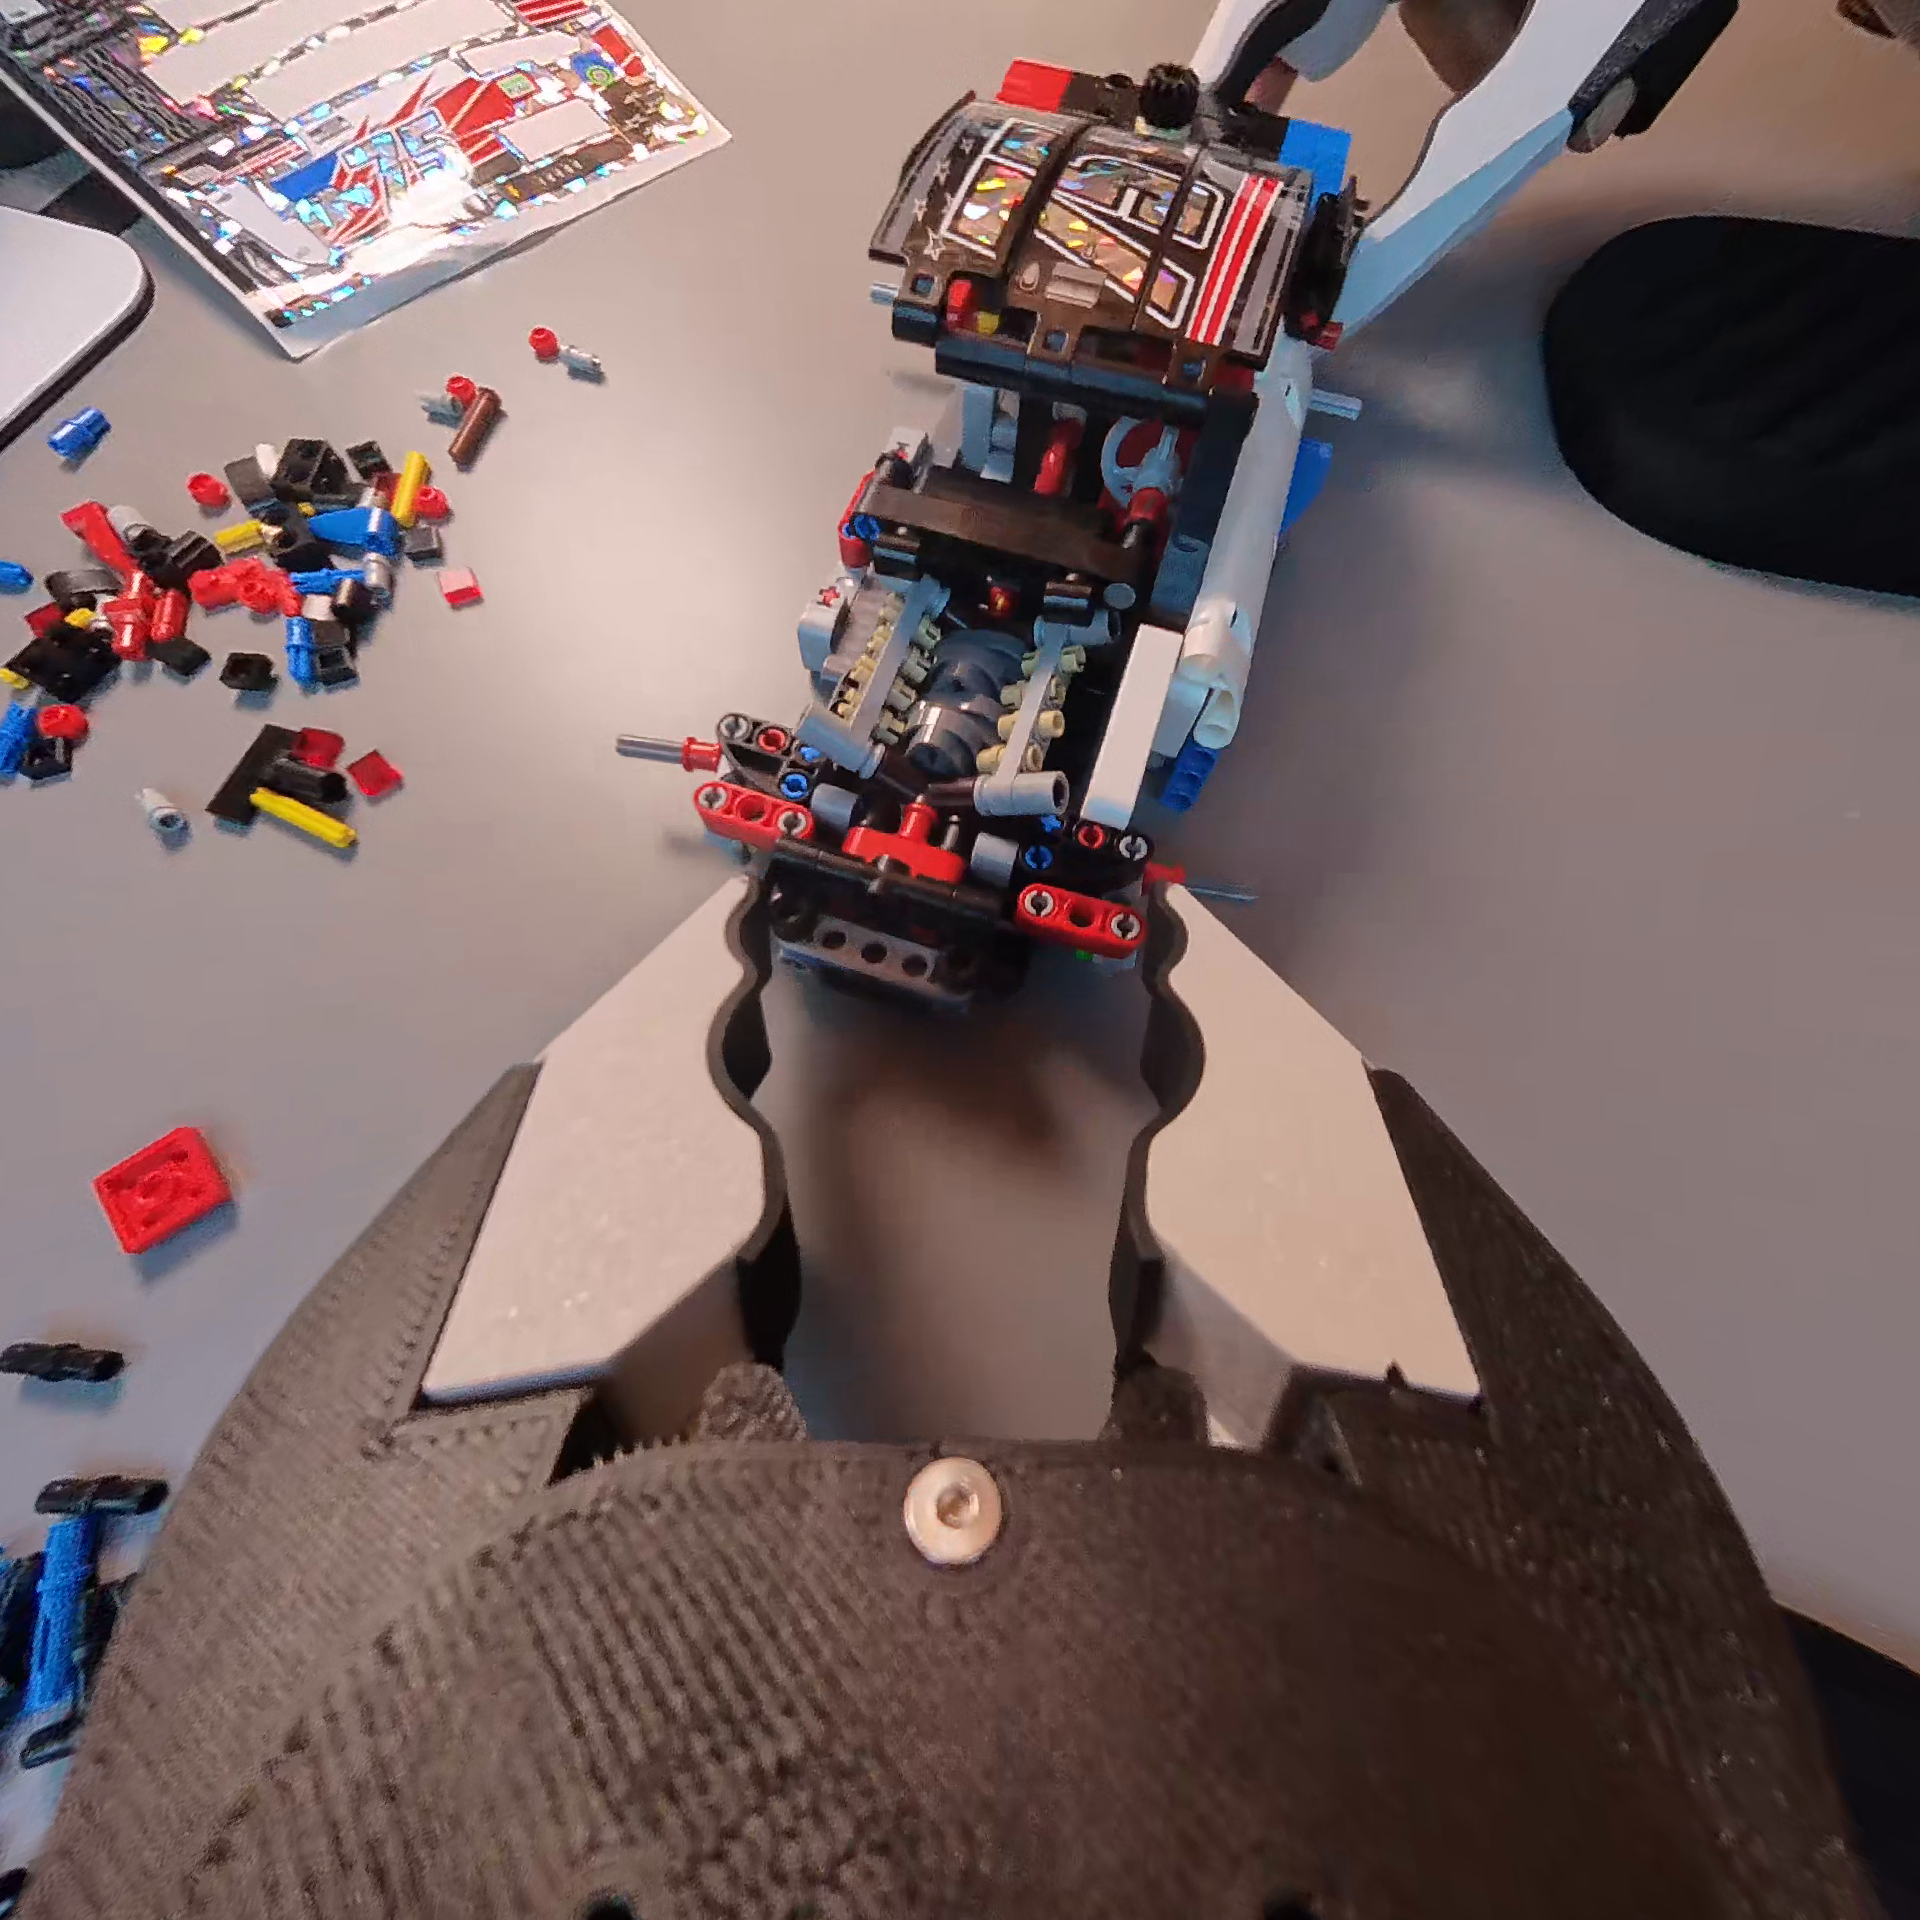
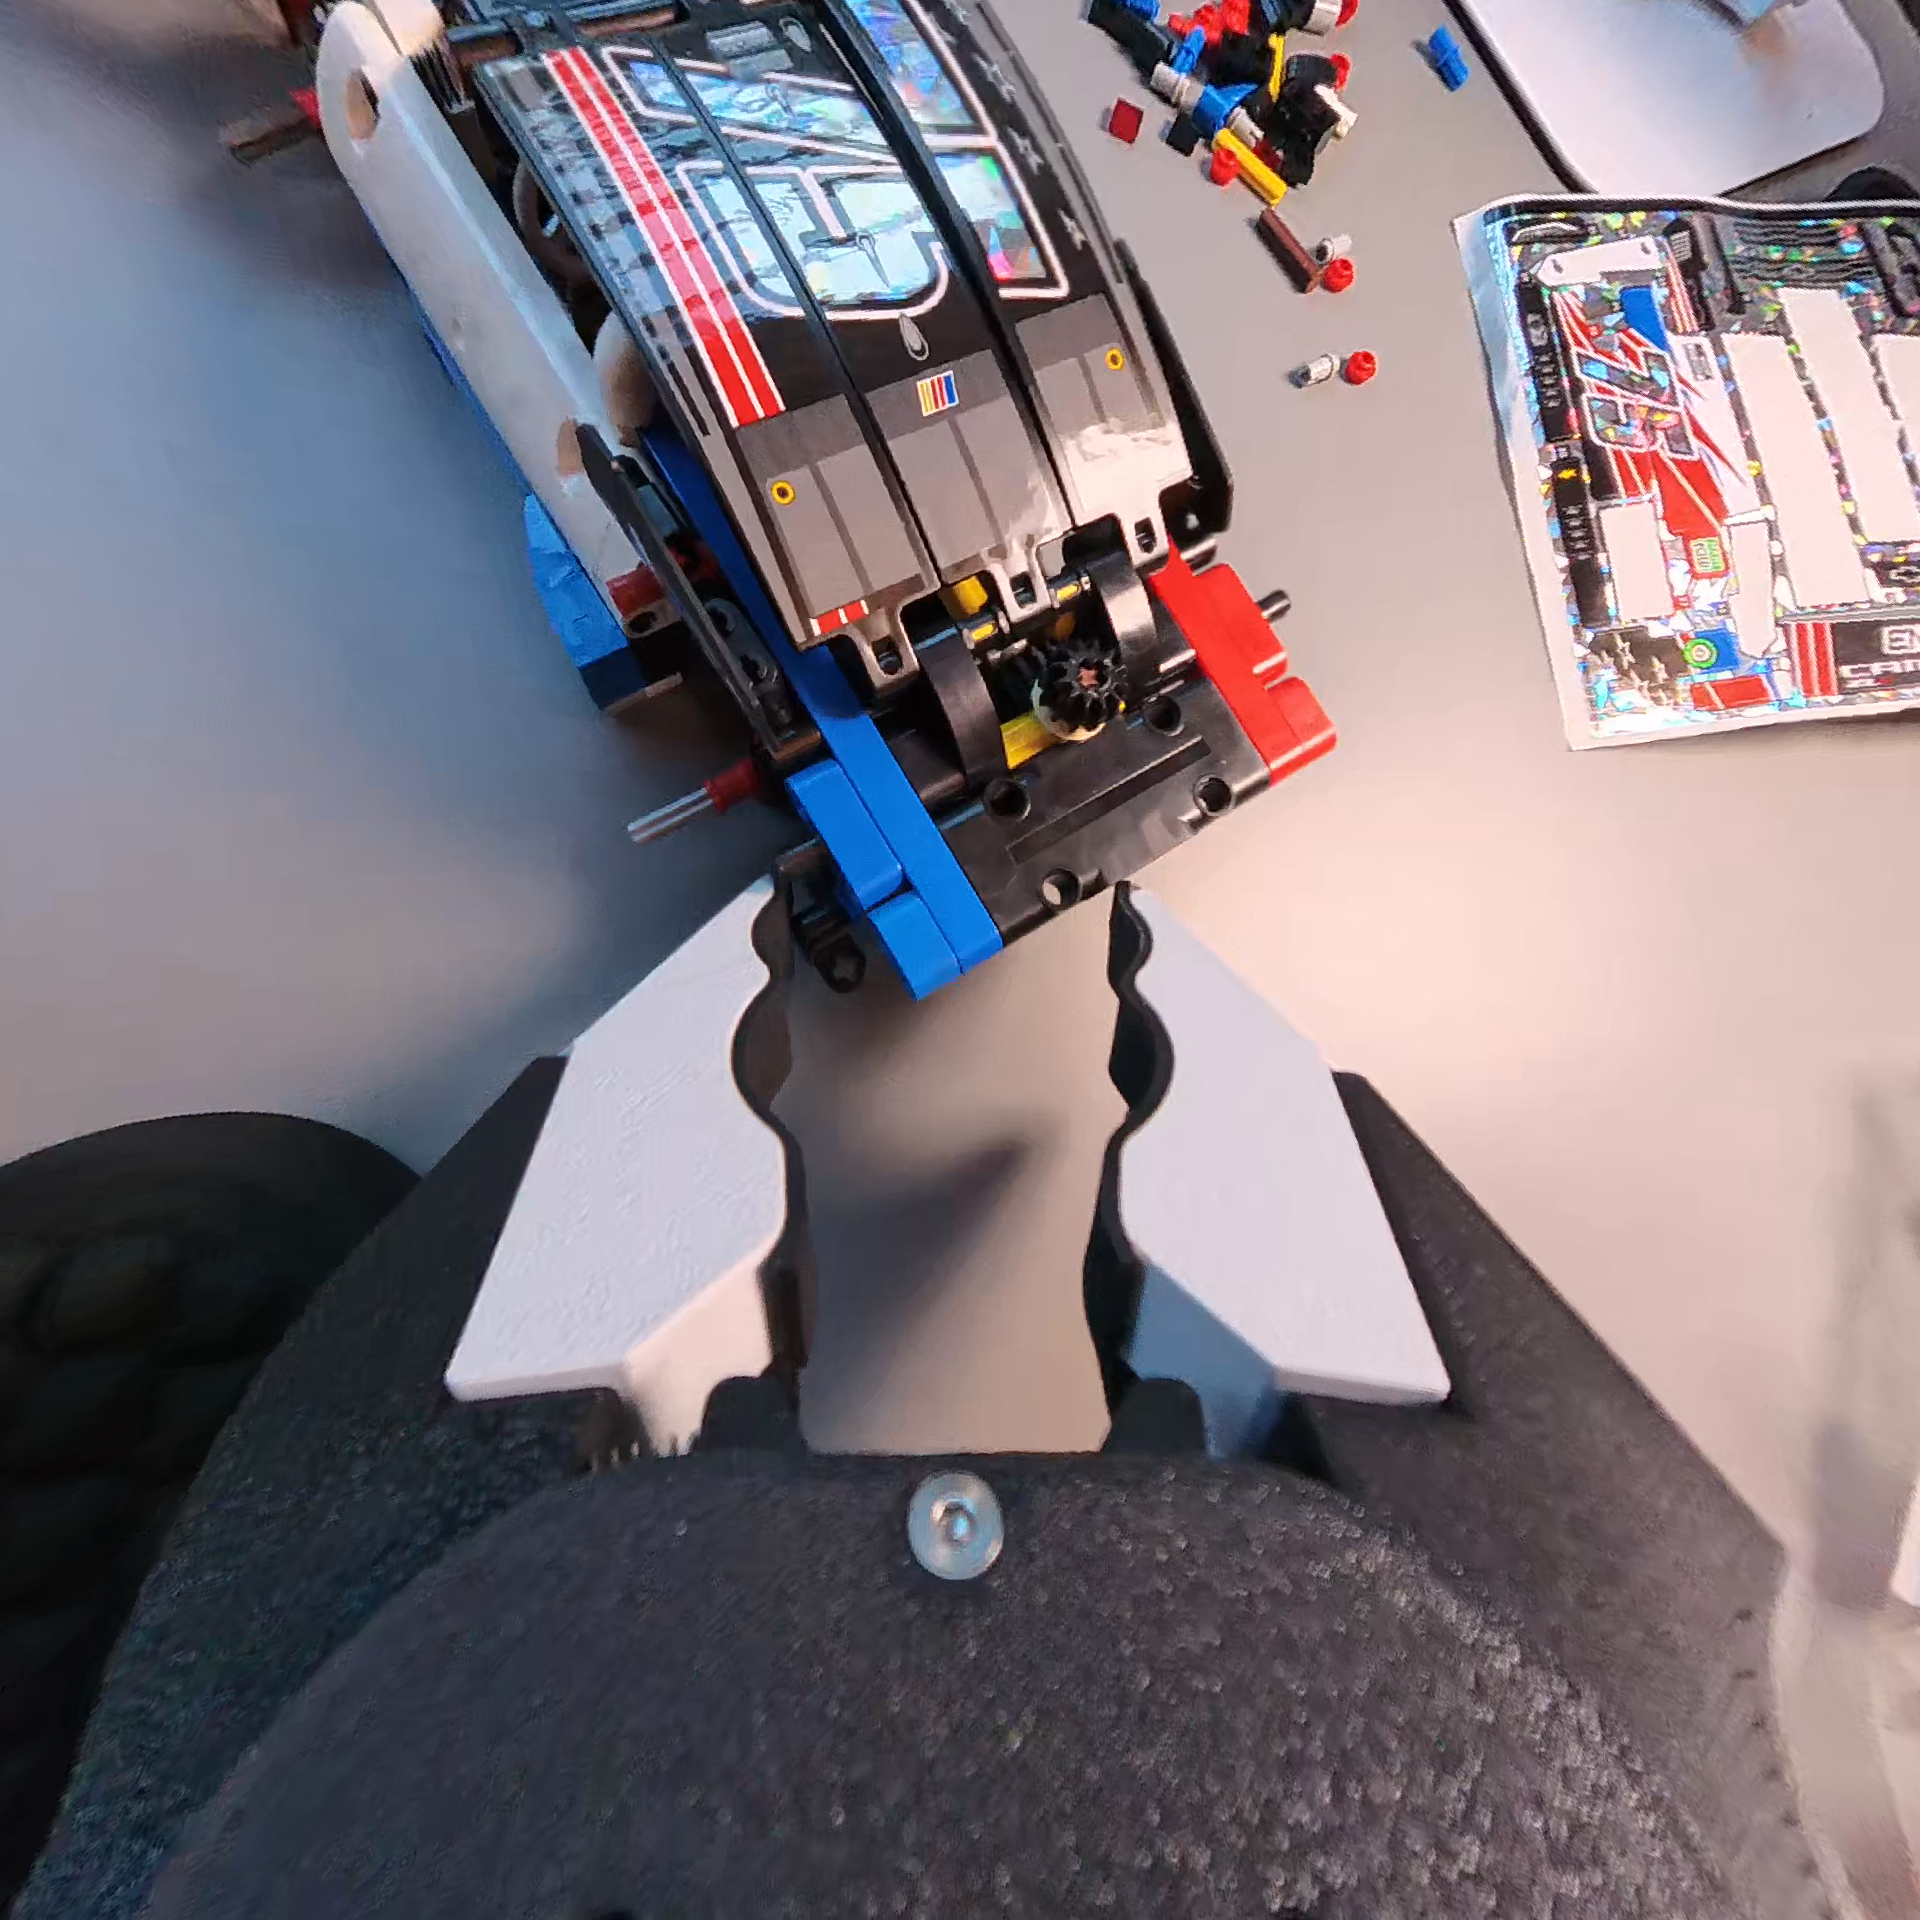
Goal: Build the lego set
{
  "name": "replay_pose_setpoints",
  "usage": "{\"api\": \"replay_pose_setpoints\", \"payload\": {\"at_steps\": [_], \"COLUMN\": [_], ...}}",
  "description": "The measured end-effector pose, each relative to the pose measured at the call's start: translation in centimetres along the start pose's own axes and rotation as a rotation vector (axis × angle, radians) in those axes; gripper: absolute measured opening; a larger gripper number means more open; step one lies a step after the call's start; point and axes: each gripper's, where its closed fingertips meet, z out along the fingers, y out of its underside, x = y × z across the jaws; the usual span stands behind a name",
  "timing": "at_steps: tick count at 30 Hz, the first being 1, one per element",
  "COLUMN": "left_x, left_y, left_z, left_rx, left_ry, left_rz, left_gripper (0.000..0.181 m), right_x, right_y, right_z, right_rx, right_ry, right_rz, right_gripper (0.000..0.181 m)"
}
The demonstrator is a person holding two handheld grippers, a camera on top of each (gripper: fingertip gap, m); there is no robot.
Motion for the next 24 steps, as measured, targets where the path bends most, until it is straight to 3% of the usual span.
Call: {"api": "replay_pose_setpoints", "payload": {"at_steps": [15, 22, 24], "left_x": [-1.2, -1.3, -1.3], "left_y": [-0.3, 0.2, 0.3], "left_z": [-1.1, -0.8, -0.8], "left_rx": [0.090, 0.055, 0.058], "left_ry": [-0.055, -0.065, -0.059], "left_rz": [-0.016, -0.012, -0.013], "left_gripper": [0.065, 0.064, 0.053], "right_x": [-0.6, -0.2, -0.2], "right_y": [-0.2, -0.5, -0.7], "right_z": [-0.2, 0.2, 0.4], "right_rx": [0.029, 0.035, 0.047], "right_ry": [0.075, 0.087, 0.082], "right_rz": [0.026, 0.029, 0.033], "right_gripper": [0.058, 0.056, 0.056]}}
